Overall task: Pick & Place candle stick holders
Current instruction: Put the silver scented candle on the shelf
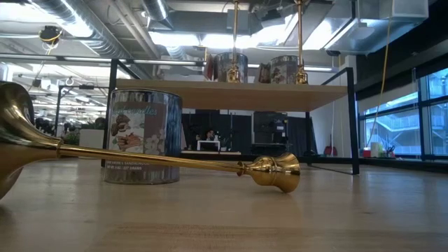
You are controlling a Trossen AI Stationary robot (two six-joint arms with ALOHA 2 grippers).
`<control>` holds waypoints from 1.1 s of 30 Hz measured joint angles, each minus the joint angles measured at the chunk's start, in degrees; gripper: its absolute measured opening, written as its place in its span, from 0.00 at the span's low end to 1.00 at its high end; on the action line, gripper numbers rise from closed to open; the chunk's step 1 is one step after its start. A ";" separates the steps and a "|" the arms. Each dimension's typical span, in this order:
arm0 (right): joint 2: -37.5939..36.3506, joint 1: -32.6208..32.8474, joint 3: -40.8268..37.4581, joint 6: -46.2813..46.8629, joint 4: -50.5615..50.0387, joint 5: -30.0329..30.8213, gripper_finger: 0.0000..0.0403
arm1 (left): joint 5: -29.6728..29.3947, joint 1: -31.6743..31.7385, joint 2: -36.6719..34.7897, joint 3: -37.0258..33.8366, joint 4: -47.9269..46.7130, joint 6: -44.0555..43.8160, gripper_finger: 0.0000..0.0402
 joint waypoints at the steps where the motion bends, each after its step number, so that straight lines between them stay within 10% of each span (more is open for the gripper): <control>1: -1.32 -0.35 -2.48 0.40 2.91 0.02 0.39 | -0.75 -0.02 0.00 0.00 -0.01 -0.01 0.24; 8: -6.99 -2.87 -17.89 4.22 24.11 1.41 0.39 | -9.27 -0.13 -0.03 0.02 -4.44 -5.94 0.24; 23: -7.16 -3.13 -19.63 6.07 21.48 4.74 0.39 | -24.39 -5.18 0.00 13.14 -42.00 -15.39 0.18; 33: -7.14 -1.81 -19.61 6.64 16.06 4.58 0.39 | -13.95 -5.90 3.60 20.74 -70.06 -30.67 0.19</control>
